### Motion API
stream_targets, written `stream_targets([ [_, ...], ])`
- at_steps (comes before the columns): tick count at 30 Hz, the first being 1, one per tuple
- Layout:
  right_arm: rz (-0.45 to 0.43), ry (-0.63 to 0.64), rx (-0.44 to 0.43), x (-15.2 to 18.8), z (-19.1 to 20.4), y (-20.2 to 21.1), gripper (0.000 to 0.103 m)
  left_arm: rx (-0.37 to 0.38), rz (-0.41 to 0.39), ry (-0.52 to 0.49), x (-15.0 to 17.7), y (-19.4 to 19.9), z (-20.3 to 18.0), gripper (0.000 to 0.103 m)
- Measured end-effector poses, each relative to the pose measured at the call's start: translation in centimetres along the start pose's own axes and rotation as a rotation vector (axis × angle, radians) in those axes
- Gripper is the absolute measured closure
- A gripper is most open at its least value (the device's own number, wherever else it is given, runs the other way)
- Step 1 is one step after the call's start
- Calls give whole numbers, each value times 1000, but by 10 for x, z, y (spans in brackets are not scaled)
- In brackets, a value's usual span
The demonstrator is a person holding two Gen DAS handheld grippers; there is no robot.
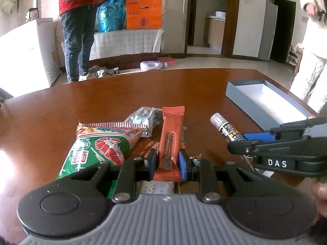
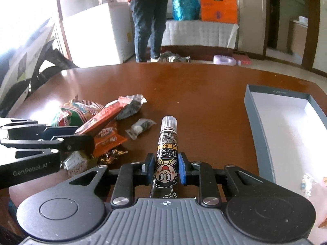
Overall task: Organize snacks
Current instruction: 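Carry the orange bar and silver tube over the grey box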
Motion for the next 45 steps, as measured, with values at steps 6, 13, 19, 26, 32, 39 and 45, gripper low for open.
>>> stream_targets([
  [6,-30,-17,0,-1,-6,11,77,11,-9,-8,-4,-1,-12,82],
  [13,-55,-37,12,-1,-15,22,77,29,-22,-8,-10,-3,-29,82],
  [19,-71,-51,36,0,-28,31,77,61,-26,-31,-15,-6,-51,82],
  [26,-83,-67,56,4,-44,42,77,90,-29,-47,-21,-12,-74,82],
  [32,-99,-86,80,8,-62,53,77,120,-37,-58,-24,-16,-93,82],
  [39,-109,-110,106,13,-83,62,77,157,-33,-80,-27,-24,-119,82],
  [45,-118,-125,123,14,-96,66,77,179,-37,-90,-30,-28,-134,82],
])
Point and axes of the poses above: each gripper's, at about its wrist camera, not at the fingertips, and y roughly against the way its jaws point, z to its left, x to its underside, the point moved 1 cm from there along -y, roughly the way its jaws point, and after that the axes turned 3 degrees about y, right-handed, at the moved point
